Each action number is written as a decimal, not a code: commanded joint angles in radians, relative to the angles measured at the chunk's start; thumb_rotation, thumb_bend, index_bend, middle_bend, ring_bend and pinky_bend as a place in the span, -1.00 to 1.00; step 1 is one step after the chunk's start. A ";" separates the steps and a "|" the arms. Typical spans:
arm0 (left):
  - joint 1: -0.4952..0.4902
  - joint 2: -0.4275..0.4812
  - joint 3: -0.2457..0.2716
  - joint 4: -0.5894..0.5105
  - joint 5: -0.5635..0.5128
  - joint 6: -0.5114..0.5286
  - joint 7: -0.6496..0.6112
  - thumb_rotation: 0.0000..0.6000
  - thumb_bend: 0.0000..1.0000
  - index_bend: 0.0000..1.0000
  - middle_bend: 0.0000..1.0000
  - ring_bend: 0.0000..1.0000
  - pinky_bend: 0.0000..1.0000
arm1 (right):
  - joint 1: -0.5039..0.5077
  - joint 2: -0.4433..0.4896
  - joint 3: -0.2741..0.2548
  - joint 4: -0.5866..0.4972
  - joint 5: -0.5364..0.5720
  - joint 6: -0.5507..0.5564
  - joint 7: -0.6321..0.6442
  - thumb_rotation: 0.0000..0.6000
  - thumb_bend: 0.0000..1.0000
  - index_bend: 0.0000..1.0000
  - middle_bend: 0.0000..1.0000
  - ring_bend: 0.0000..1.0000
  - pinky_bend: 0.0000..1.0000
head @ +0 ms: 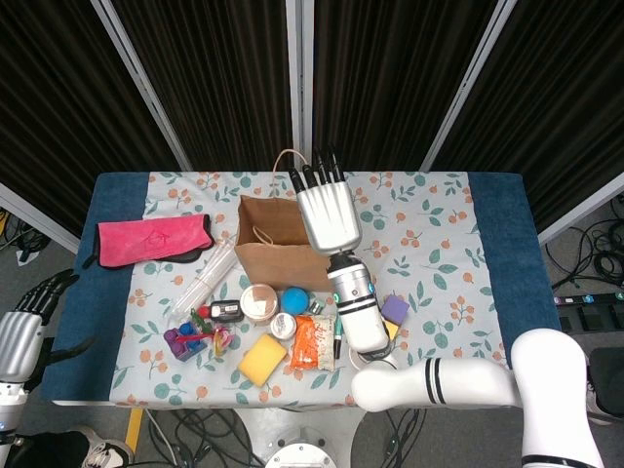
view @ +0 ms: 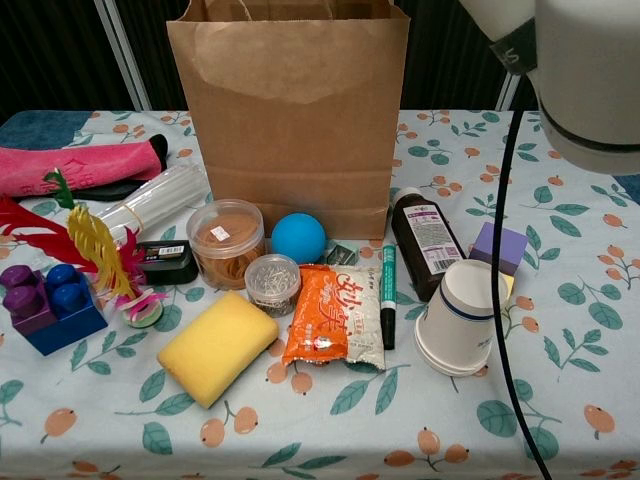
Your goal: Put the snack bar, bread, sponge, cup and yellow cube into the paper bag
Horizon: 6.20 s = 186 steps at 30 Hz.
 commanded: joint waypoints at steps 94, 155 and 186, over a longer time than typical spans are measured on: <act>-0.012 -0.016 0.001 -0.008 0.005 -0.010 0.076 1.00 -0.69 -0.60 -0.54 -0.65 -0.56 | -0.236 0.309 -0.032 -0.126 -0.228 -0.332 0.317 1.00 -0.66 0.08 -0.04 -0.39 -0.74; -0.001 -0.011 0.002 -0.034 0.006 0.004 0.105 1.00 -0.69 -0.60 -0.54 -0.65 -0.56 | -0.550 0.476 -0.485 -0.415 -0.313 -0.486 0.515 1.00 -1.00 -0.72 -0.52 -0.90 -1.00; 0.004 -0.021 -0.006 0.006 -0.003 0.011 0.066 1.00 -0.69 -0.60 -0.54 -0.65 -0.56 | -0.513 0.336 -0.506 -0.394 -0.239 -0.361 0.364 1.00 -0.74 -0.04 -0.09 -0.43 -0.92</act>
